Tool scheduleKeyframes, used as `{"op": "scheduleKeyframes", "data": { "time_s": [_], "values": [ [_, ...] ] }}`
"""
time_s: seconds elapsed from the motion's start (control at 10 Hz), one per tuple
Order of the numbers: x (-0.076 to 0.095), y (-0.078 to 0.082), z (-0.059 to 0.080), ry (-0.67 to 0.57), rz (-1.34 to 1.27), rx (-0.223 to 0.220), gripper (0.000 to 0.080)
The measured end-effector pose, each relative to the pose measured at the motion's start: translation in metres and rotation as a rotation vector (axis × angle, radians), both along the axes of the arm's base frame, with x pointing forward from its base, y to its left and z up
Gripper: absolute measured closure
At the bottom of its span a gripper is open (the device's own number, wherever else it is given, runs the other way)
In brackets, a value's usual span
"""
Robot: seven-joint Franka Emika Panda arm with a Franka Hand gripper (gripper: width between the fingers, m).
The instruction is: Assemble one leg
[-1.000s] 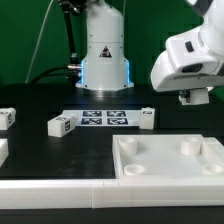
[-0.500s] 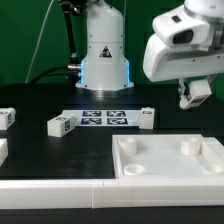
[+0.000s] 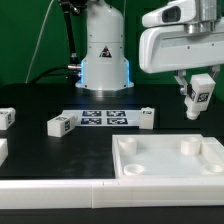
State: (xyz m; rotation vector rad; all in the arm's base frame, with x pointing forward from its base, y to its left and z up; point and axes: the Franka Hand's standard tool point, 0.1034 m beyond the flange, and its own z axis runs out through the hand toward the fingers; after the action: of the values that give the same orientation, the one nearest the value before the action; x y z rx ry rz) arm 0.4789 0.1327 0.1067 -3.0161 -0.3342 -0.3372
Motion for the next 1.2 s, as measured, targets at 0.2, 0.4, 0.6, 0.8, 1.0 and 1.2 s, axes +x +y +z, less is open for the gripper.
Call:
{"op": "scheduleKeyframes", "data": {
  "time_s": [0.2, 0.4, 0.6, 0.8, 1.0, 1.2],
  "values": [
    [0.020, -0.011, 0.014, -0.157, 0.033, 0.003, 0.0509],
    [0.021, -0.010, 0.015, -0.159, 0.033, 0.004, 0.0509],
    [0.024, -0.013, 0.014, -0.163, 0.053, -0.004, 0.0509],
    [0.055, -0.026, 0.010, -0.175, 0.098, -0.024, 0.0509],
    [0.096, -0.026, 0.012, -0.192, 0.102, -0.018, 0.0509],
    [0.117, -0.022, 0.010, -0.204, 0.097, -0.008, 0.0509]
  ]
}}
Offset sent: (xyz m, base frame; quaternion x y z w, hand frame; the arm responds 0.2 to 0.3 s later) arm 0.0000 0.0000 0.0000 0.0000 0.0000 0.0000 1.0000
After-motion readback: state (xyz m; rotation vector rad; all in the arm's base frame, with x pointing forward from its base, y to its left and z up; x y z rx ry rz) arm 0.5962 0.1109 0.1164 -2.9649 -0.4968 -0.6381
